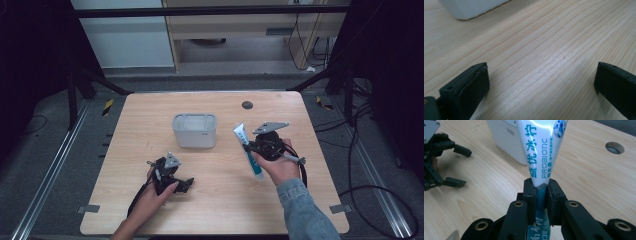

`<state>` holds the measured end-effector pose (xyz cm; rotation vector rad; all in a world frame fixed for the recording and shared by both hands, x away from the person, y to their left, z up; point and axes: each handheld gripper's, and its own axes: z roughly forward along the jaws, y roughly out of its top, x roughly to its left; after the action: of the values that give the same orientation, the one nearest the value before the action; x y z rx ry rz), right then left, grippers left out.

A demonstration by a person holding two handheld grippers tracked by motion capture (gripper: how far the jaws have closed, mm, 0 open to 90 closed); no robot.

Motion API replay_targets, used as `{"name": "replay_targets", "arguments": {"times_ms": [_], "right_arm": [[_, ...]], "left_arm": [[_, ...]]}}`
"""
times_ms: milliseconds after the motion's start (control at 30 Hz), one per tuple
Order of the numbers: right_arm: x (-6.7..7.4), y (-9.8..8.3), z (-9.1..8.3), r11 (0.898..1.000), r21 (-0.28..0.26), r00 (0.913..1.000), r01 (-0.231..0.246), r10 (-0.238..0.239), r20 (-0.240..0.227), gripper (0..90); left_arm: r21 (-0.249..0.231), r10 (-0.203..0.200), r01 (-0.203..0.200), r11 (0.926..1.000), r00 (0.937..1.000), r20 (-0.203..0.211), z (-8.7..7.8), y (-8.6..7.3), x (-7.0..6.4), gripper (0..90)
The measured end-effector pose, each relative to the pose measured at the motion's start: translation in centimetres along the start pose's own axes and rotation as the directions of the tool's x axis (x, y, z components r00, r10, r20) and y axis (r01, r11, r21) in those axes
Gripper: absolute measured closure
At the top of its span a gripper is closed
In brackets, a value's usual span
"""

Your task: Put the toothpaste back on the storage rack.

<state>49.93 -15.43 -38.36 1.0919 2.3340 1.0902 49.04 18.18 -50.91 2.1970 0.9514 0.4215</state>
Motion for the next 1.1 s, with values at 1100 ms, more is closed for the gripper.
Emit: {"name": "replay_targets", "arguments": {"times_ms": [1100], "right_arm": [[-0.1, 4.7, 0.9, 0.992, -0.126, 0.9973, -0.026, 0.034, 0.065, 79.4]], "left_arm": [[0.001, 0.001, -0.001, 1.0000, 1.0000, 0.001, 0.0, 0.1, 0.0, 0.0]]}}
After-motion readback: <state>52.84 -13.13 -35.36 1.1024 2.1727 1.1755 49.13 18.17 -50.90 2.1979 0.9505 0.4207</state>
